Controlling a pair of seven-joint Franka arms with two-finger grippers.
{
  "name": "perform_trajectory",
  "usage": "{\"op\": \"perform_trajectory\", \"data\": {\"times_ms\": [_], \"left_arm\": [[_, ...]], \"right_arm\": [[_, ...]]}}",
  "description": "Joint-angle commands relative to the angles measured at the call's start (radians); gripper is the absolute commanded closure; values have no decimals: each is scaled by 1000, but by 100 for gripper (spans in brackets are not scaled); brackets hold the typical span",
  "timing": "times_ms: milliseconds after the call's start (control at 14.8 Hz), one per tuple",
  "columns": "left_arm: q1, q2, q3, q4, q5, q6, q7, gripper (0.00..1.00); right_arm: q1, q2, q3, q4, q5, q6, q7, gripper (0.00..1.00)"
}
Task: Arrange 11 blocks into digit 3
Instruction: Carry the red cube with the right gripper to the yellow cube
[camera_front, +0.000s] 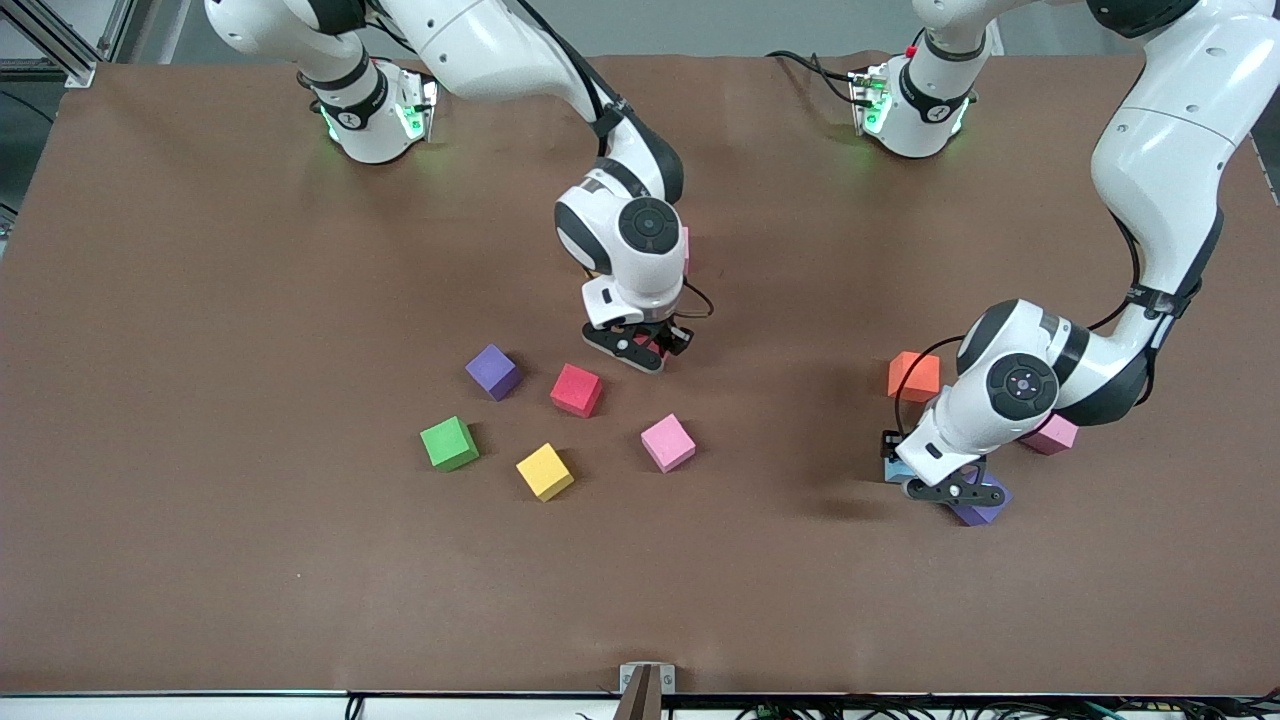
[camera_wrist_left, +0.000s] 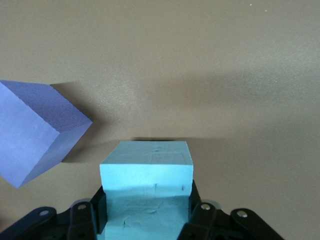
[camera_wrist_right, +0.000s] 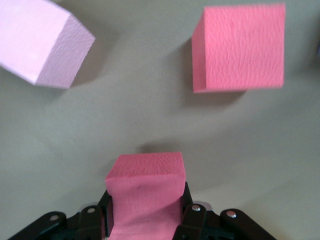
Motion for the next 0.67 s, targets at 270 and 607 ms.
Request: {"op": "perform_trajectory", "data": {"times_ms": [270,607], "left_arm": [[-12,-14,4,4,7,-16,-13,53],[-17,-11,4,4,7,-16,-13,53]], "right_arm": [[-45,-202,13,-261,-6,27,-282,100],[-43,-266,16,-394,3,109,-306,100]]}}
